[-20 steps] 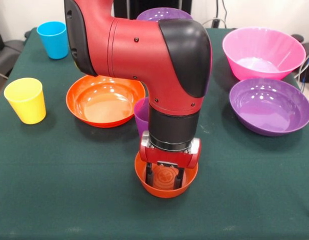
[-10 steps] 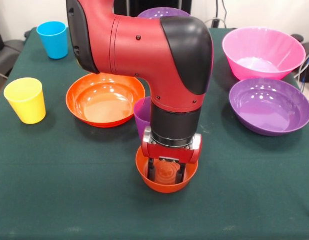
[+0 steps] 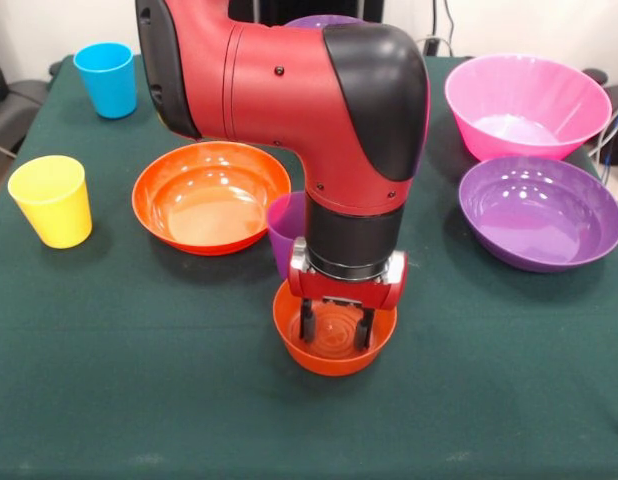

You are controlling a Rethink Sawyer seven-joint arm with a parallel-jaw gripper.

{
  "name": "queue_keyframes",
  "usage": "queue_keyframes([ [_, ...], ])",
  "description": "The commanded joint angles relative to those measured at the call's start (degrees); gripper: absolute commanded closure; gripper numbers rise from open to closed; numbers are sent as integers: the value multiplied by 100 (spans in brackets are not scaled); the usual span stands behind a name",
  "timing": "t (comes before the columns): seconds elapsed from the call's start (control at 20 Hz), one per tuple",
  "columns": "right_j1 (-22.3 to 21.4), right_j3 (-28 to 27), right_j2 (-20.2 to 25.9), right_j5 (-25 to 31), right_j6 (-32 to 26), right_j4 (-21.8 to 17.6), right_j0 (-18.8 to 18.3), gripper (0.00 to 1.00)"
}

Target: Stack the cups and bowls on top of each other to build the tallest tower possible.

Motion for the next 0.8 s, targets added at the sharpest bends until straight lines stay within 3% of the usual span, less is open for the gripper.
queue_keyframes([
  [0.05,-61,559,496,740,-805,-383,106,0],
  [0.8,1007,-972,787,1032,-1463,-487,-66,0],
])
